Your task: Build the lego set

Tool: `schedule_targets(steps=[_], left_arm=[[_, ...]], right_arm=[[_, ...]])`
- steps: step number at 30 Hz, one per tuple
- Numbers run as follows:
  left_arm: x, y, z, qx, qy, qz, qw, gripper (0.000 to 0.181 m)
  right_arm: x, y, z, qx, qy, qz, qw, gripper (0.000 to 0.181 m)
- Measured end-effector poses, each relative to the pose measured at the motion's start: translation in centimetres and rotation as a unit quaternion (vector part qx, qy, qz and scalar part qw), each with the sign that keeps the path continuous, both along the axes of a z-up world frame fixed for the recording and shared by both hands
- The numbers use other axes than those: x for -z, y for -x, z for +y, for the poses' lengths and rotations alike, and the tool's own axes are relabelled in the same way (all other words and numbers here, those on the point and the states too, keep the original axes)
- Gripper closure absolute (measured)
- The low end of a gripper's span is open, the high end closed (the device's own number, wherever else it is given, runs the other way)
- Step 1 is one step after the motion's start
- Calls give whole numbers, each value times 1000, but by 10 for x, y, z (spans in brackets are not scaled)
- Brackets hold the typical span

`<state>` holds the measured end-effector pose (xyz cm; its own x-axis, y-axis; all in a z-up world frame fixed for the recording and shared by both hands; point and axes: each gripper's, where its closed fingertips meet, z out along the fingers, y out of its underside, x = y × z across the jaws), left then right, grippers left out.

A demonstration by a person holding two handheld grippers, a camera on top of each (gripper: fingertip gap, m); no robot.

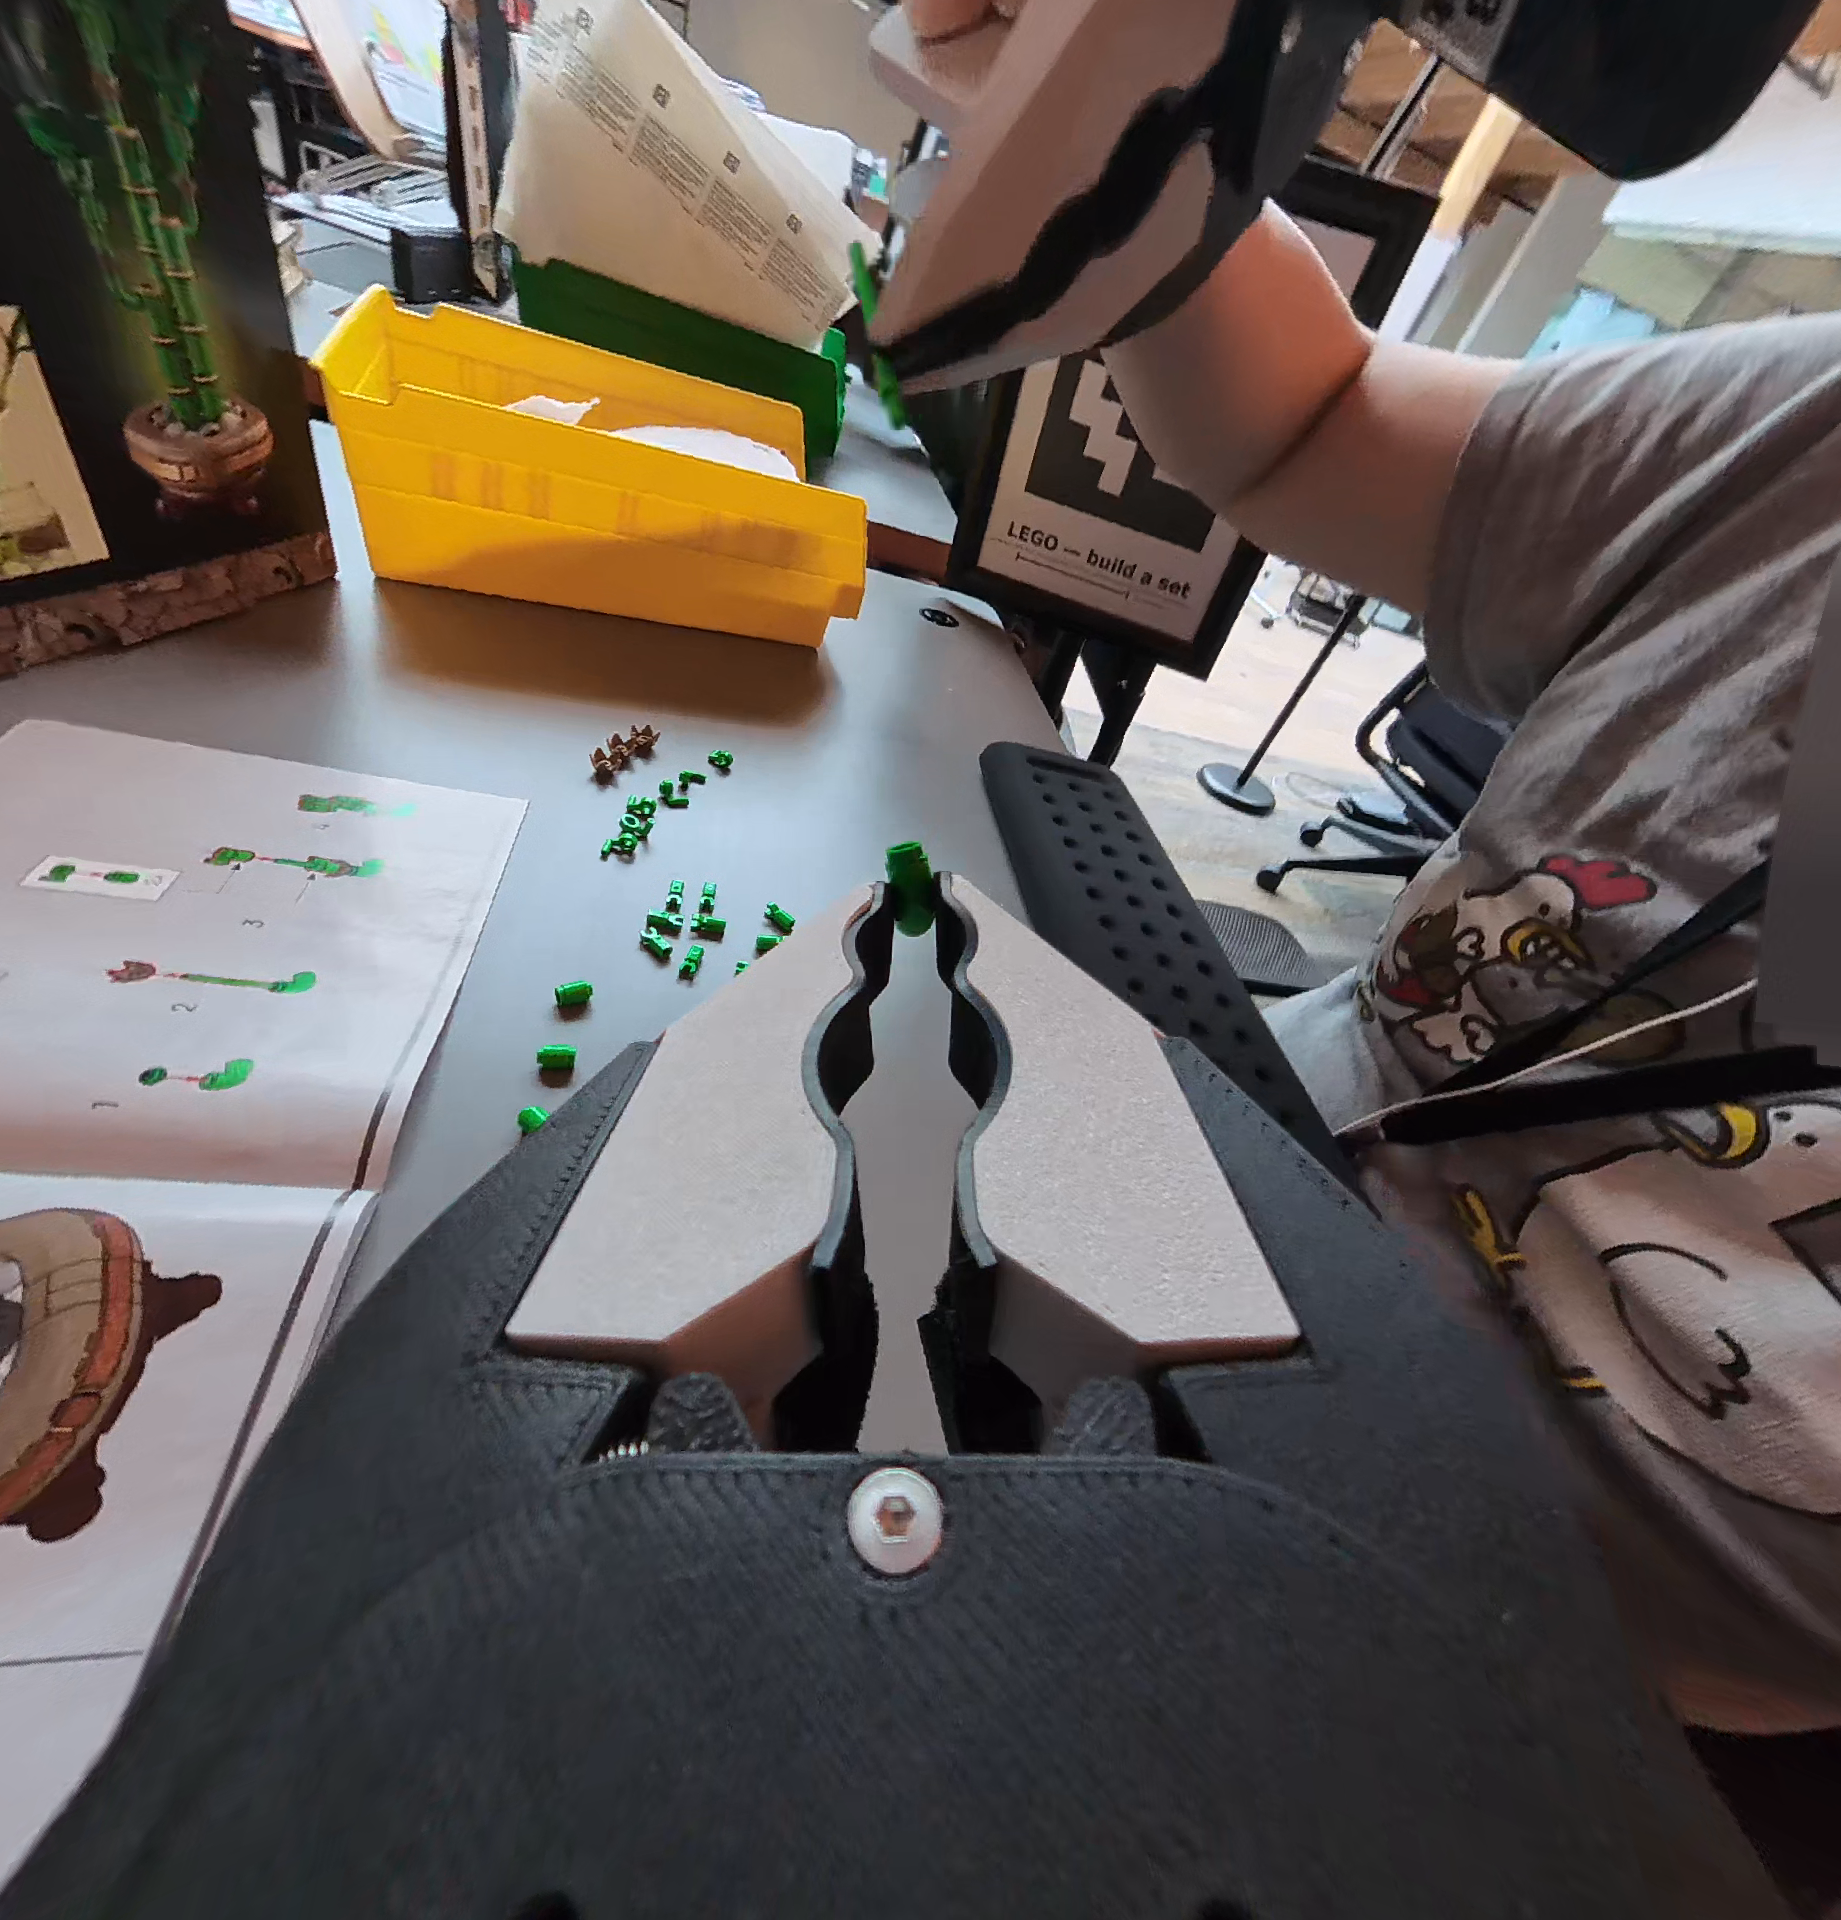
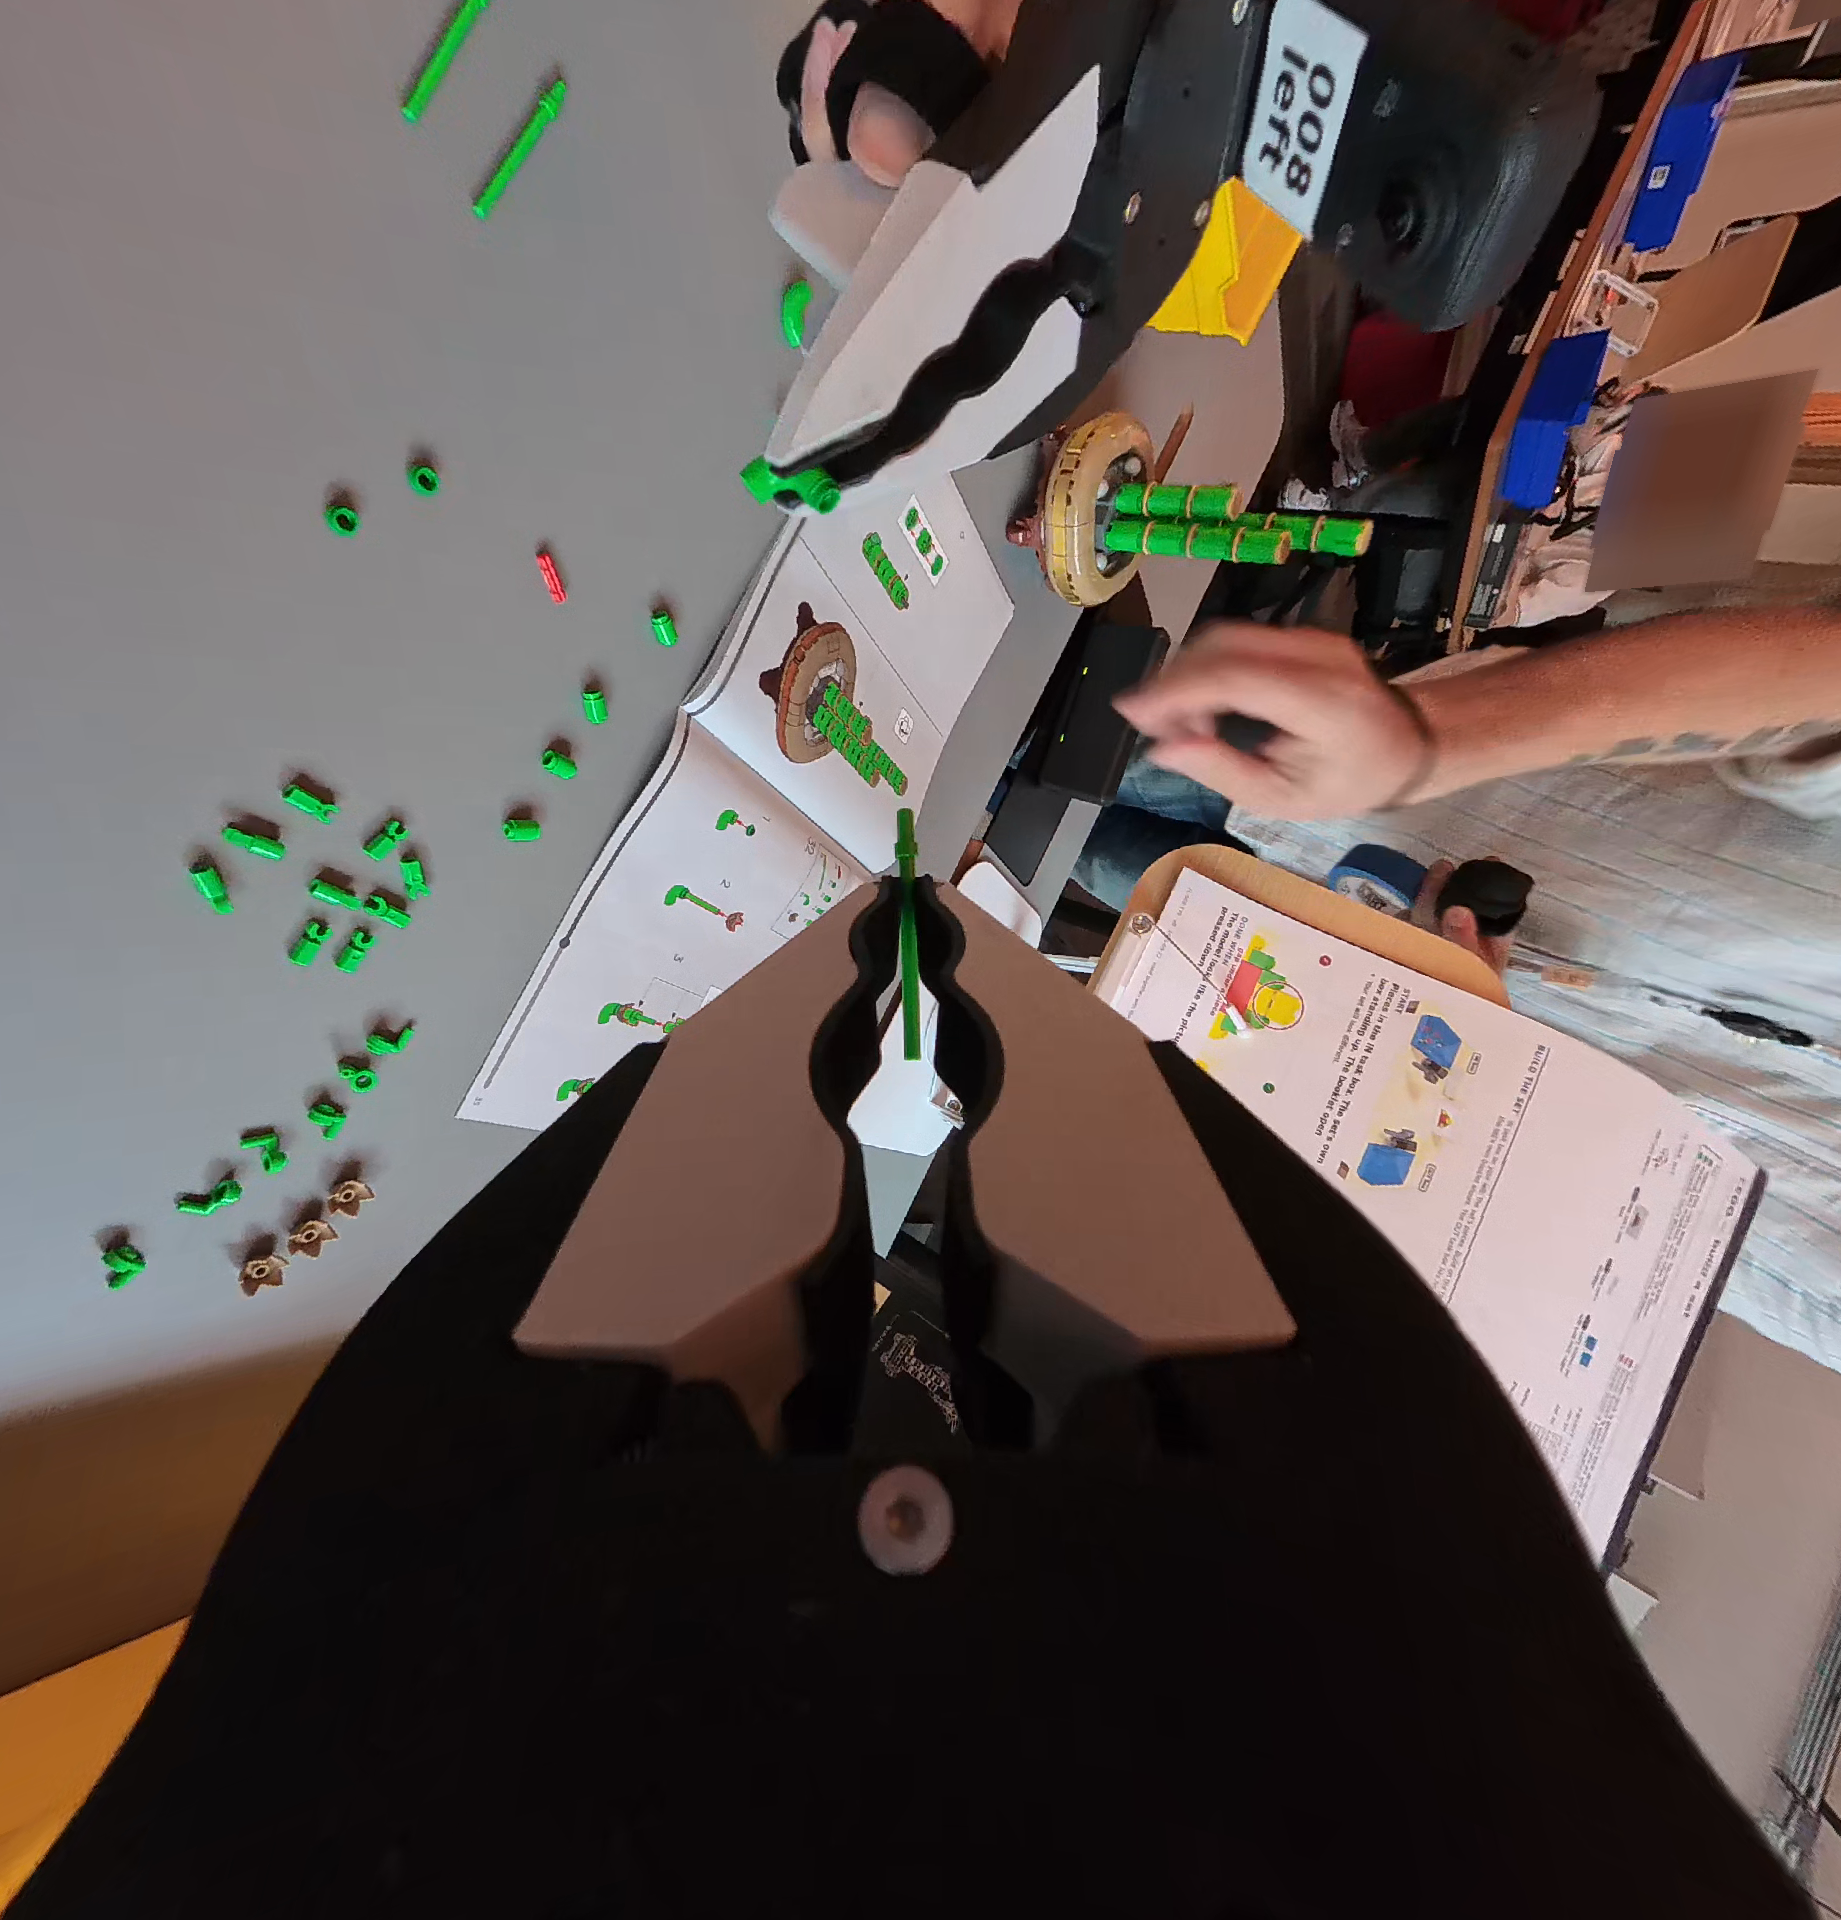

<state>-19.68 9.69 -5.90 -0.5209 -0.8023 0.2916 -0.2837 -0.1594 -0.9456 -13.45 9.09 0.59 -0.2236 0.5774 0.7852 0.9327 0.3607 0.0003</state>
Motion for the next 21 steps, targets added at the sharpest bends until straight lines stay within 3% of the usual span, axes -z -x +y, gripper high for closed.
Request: schedule_targets(steps=[21], left_arm=[[9, -1, -12, -6, -172, -65, 983, 175]], right_arm=[[11, -3, 0, 0, -8, -32, 999, 180]])
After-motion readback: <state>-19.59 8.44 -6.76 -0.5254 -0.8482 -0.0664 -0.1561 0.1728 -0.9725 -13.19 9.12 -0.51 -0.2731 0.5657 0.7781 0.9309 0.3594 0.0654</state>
